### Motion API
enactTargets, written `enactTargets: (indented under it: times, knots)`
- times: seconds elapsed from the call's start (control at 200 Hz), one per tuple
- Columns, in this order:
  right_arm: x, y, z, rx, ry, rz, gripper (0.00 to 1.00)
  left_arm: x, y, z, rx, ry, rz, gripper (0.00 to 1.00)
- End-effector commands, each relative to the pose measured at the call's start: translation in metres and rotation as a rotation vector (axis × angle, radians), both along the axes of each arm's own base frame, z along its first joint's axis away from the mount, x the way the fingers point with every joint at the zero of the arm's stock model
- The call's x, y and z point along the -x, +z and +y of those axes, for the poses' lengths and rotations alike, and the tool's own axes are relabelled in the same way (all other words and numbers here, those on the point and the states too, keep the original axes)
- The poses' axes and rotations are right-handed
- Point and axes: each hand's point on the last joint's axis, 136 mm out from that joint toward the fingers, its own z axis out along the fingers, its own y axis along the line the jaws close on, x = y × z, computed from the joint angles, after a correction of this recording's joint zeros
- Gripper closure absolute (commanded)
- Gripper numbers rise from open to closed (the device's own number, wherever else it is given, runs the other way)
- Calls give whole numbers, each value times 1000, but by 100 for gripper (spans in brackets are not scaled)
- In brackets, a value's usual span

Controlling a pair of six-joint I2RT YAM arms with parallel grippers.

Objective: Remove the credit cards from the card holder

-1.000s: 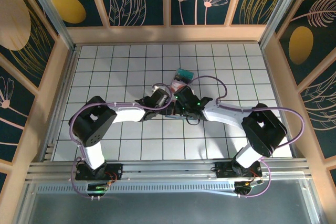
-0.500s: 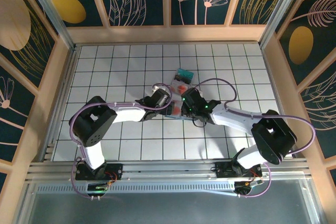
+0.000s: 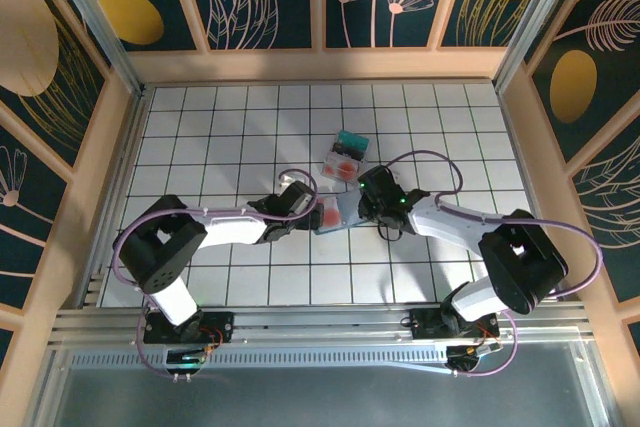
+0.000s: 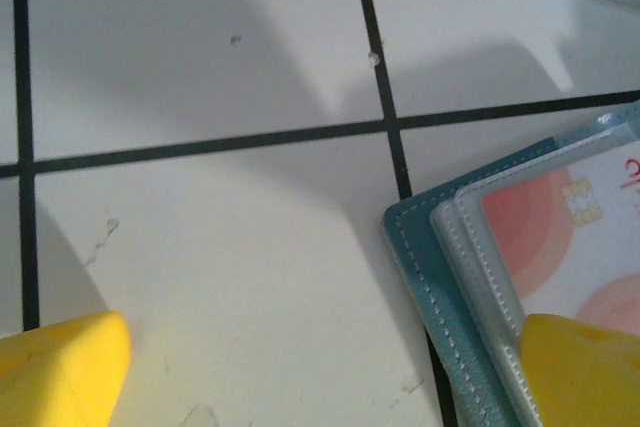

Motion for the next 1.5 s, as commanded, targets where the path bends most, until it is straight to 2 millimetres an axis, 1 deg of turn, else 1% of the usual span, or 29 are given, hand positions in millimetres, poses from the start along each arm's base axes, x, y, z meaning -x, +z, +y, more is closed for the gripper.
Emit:
enactTargets:
  times: [0.0, 0.08, 0.16, 0.23, 0.275, 0.34, 0.455, 0.52, 0.576, 0.661, 0.771, 0.946, 1.136, 1.391, 1.496]
  knots:
    - [0, 10, -16, 57, -24, -20, 76, 6, 2, 12, -1, 55, 3, 1]
    - [-1, 22, -20, 66, -36, -43, 76, 4, 4, 11, 11, 61, -5, 1]
    - [-2, 36, -19, 66, -38, -68, 77, 3, 5, 8, 21, 60, -7, 1]
    - [-1, 44, -11, 53, -18, -85, 81, 2, 5, 7, 29, 65, -9, 1]
    - [0, 47, -2, 37, 9, -89, 84, 2, 5, 7, 33, 69, -9, 1]
    - [0, 47, 13, 10, 49, -86, 87, 2, 6, 6, 45, 73, -12, 1]
    - [-1, 39, 40, -28, 120, -64, 92, 1, 10, 5, 61, 75, -19, 1]
    - [-3, 30, 49, -32, 147, -44, 93, 1, 14, 5, 72, 78, -28, 1]
    - [-6, 23, 51, -15, 156, -30, 94, 0, 18, 3, 88, 77, -39, 1]
    - [-10, 12, 49, 17, 154, -4, 96, -3, 25, 0, 103, 73, -56, 1]
    - [-11, 4, 46, 18, 151, 13, 96, -5, 26, -2, 101, 69, -60, 1]
    - [-6, -8, 36, 9, 133, 45, 96, -4, 14, -2, 82, 74, -31, 1]
    - [2, -23, 23, 15, 108, 81, 95, -1, 4, 5, 47, 90, -10, 1]
    - [7, -30, 18, 23, 104, 100, 94, 3, -6, 12, 18, 101, 8, 1]
    - [7, -25, 16, 24, 95, 97, 92, 4, -8, 15, 1, 106, 11, 1]
